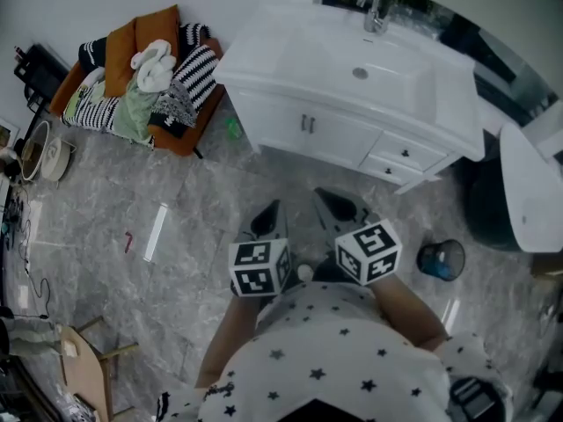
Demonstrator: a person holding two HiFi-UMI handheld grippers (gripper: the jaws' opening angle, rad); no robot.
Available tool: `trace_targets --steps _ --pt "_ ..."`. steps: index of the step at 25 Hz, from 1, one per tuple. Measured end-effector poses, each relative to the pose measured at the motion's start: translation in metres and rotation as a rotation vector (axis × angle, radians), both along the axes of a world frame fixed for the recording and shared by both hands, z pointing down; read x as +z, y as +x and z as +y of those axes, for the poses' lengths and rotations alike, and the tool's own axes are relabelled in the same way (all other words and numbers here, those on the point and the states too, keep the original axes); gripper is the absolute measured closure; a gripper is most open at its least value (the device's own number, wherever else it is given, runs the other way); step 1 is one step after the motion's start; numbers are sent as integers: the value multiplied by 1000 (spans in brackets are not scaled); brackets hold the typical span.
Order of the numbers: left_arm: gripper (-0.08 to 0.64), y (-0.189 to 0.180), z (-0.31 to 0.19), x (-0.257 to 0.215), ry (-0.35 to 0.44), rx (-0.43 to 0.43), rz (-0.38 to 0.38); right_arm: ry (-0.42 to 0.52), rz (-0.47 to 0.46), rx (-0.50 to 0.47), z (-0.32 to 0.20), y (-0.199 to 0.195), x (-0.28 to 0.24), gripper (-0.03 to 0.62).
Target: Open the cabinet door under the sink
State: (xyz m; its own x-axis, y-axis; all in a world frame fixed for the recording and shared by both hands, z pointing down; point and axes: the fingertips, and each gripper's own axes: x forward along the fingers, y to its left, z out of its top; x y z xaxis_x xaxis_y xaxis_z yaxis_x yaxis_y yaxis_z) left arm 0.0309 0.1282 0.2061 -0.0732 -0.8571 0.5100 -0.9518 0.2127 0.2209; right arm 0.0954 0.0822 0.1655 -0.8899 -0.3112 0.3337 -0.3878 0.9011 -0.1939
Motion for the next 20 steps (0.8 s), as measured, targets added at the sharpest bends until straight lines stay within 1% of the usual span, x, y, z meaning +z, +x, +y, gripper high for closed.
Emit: trace_targets --steps 6,14,20 --pt "555 -17 -19 6 -9 27 6 -13 13 54 -15 -9 9 586" --pt "555 -46 -62 25 -60 156 19 -11 46 185 -58 -36 25 586" --pt "555 -70 -95 31 -90 241 11 -31 57 280 -90 -58 33 586"
